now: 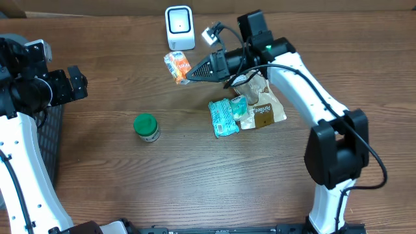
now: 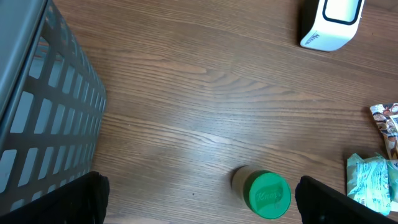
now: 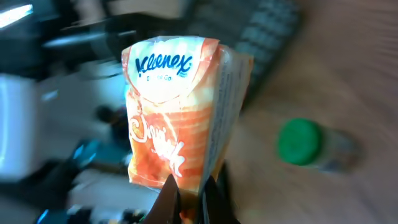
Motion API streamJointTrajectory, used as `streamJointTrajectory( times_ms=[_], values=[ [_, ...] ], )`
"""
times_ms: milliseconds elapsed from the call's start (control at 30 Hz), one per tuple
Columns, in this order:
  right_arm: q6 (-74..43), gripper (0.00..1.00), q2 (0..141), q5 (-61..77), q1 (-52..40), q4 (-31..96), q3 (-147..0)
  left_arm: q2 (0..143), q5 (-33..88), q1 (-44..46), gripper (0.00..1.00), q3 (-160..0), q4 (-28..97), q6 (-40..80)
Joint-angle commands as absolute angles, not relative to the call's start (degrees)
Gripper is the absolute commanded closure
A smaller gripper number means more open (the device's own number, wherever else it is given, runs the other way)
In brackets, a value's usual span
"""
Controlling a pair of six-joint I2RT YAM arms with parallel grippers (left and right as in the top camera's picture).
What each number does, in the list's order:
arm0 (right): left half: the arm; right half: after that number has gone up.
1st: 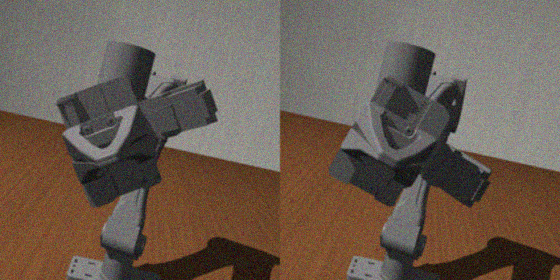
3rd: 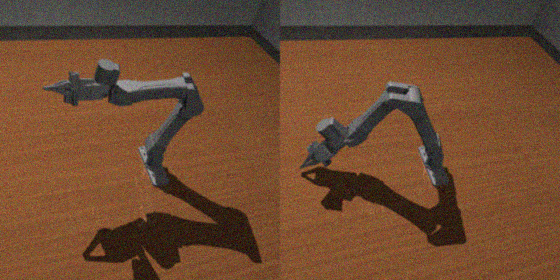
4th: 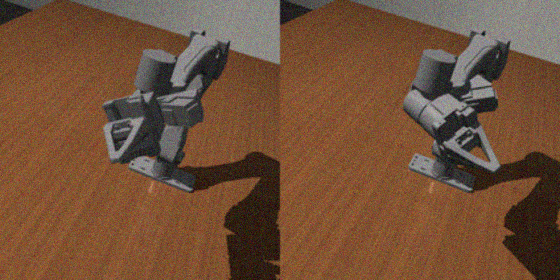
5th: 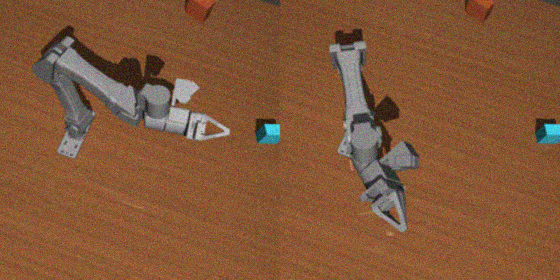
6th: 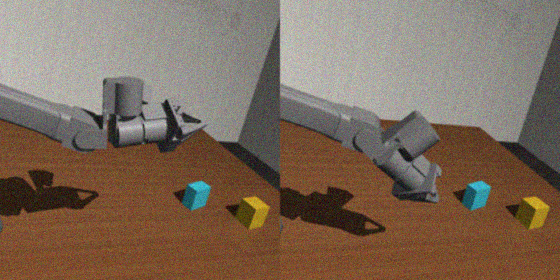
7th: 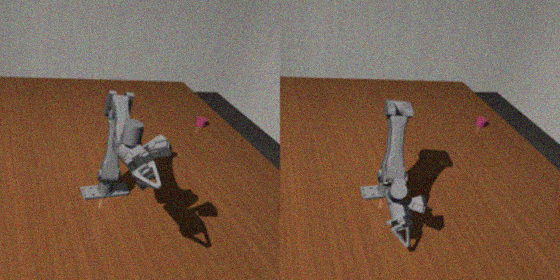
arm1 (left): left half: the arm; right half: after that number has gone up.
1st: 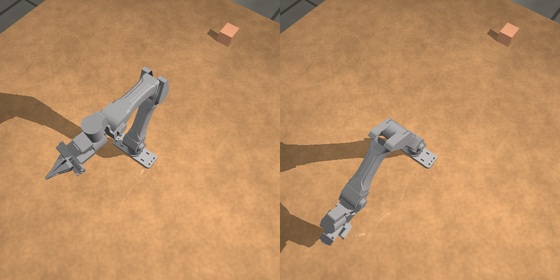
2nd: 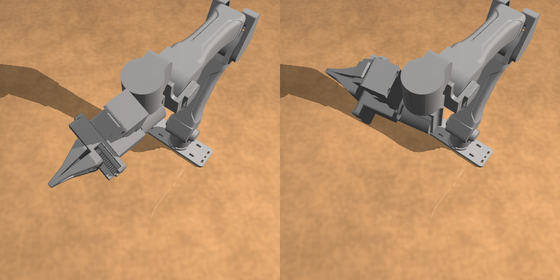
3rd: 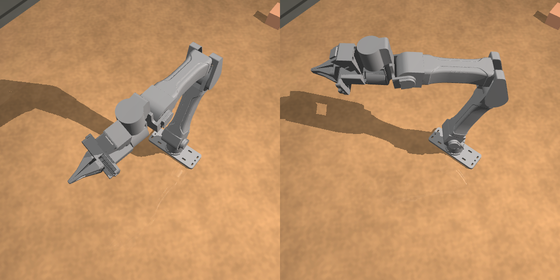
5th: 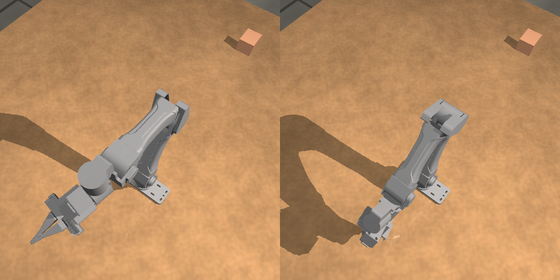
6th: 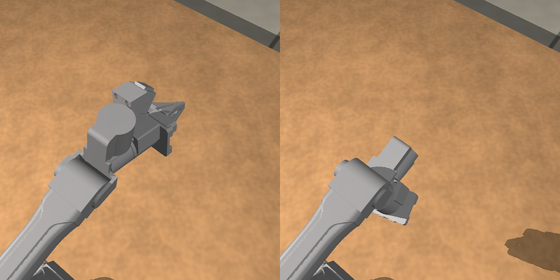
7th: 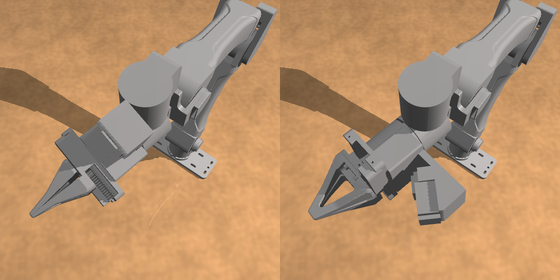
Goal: Scan the item barcode
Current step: 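Lift the orange Kleenex pack and hold it before the scanner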
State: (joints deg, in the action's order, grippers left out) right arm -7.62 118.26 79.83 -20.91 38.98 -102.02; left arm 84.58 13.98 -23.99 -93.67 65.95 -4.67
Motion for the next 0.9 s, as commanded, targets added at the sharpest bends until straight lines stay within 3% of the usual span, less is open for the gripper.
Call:
streamJointTrajectory(
  times_ms=[0,400,667,867],
  values=[
    [-4.99,0.96,118.26,89.95,-19.27,39.55,-102.43,84.79,14.61,-23.81,0.00,-93.84,65.82,-5.37],
    [-5.08,0.96,118.17,88.60,-18.24,41.15,-102.43,84.79,14.61,-23.81,0.00,-93.84,65.82,-5.37],
    [-5.98,0.96,117.73,57.60,-18.70,50.02,-102.52,84.79,14.61,-23.81,0.00,-93.84,65.80,-5.37],
    [-7.05,0.96,117.64,42.87,-19.81,55.44,-105.27,84.79,14.61,-23.81,0.00,-93.84,65.80,-5.37]
  ],
)
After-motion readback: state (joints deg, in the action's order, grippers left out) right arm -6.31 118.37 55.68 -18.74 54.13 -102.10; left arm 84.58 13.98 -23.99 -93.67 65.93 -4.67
